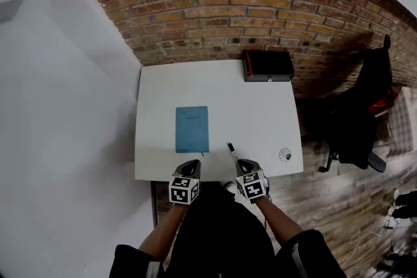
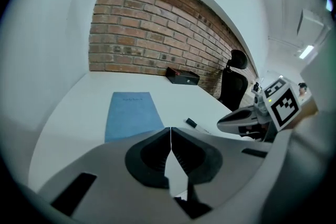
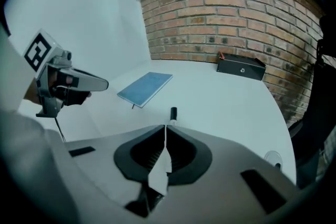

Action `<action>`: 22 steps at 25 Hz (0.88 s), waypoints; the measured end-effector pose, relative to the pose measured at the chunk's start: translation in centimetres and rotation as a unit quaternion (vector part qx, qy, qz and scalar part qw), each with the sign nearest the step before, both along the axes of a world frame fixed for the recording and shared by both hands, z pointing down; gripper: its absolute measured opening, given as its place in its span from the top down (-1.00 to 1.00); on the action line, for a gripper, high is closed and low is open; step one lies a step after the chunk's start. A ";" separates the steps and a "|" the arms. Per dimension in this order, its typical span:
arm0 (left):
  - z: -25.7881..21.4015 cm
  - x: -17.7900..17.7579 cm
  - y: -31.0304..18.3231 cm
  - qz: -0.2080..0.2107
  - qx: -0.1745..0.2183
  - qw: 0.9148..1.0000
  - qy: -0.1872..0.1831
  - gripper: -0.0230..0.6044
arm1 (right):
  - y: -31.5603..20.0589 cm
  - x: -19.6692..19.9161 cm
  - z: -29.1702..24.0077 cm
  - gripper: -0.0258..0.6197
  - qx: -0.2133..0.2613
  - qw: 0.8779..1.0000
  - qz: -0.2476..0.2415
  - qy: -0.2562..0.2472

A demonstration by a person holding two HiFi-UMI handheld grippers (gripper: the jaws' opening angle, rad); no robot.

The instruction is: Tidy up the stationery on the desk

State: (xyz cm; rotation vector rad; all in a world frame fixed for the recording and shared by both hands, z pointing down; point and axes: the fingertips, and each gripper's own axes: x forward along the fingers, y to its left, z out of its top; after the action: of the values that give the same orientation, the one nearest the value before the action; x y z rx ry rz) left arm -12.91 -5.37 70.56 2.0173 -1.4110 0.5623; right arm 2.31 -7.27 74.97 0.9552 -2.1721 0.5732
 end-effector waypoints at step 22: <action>1.5 0.8 1.1 0.025 -0.035 0.999 0.015 0.87 | 0.7 0.5 4.2 0.66 -0.040 0.995 -0.009 0.092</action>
State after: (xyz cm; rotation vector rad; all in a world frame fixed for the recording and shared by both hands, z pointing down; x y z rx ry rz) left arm -12.13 -4.30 72.03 2.0023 -1.3086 0.5916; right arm 2.85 -6.60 79.22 0.9068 -1.9785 0.5384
